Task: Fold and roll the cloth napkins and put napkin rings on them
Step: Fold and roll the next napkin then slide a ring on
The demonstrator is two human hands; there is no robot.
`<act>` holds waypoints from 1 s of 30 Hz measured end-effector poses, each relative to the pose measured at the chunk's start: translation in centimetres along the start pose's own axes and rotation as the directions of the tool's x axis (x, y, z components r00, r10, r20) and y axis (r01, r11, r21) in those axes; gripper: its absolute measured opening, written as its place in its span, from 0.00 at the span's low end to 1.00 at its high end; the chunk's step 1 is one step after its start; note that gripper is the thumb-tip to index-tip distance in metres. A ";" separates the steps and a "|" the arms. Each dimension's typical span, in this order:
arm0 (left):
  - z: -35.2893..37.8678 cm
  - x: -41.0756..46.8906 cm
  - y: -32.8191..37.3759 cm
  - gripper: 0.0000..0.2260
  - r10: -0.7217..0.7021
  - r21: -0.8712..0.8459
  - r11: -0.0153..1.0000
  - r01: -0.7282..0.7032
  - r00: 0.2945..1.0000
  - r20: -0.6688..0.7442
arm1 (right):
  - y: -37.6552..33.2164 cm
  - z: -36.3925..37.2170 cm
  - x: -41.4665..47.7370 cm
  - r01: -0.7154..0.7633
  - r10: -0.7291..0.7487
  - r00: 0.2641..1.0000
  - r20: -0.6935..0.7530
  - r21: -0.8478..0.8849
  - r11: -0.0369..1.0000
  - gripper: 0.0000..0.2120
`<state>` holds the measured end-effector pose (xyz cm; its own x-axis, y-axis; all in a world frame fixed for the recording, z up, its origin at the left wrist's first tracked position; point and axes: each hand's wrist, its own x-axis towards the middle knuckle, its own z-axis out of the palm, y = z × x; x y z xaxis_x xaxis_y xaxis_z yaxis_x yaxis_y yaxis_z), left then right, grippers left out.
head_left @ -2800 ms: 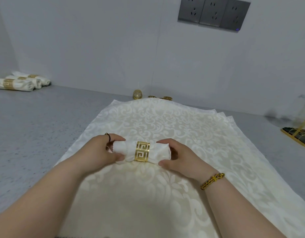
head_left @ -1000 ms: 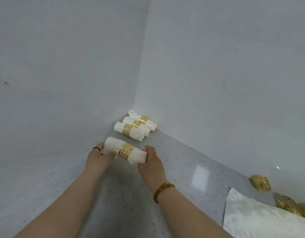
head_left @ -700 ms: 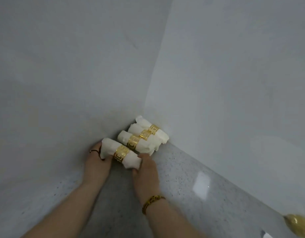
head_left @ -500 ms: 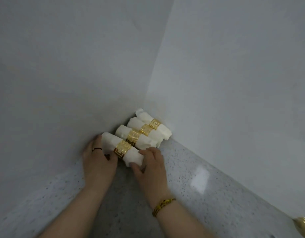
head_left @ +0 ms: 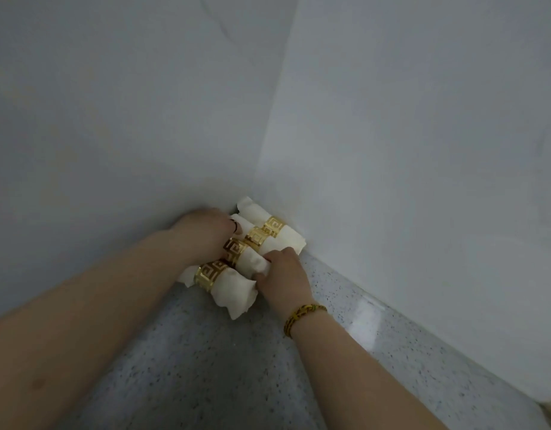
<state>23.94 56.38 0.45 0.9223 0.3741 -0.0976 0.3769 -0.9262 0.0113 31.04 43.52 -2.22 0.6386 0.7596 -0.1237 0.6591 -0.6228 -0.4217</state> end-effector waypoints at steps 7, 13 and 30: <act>-0.9 1.4 1.5 0.11 0.109 0.411 0.901 -0.136 0.990 0.089 | 0.5 0.8 0.4 0.021 -0.018 0.993 -0.113 0.026 0.999 0.11; -0.6 0.8 1.0 0.13 0.162 0.350 0.921 -0.171 0.985 0.056 | 0.6 1.5 0.1 0.047 -0.030 0.984 -0.177 0.088 0.995 0.13; 5.7 -8.7 4.4 0.45 -0.489 -0.740 0.628 0.240 0.862 -0.134 | 2.5 0.9 -3.2 -0.015 0.098 0.987 -0.127 0.538 0.843 0.15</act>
<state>17.12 48.81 -4.30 0.6225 0.7814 0.0440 0.5221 -0.4565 0.7204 30.34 39.69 -3.67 0.7451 0.6651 -0.0498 0.3326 -0.4353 -0.8366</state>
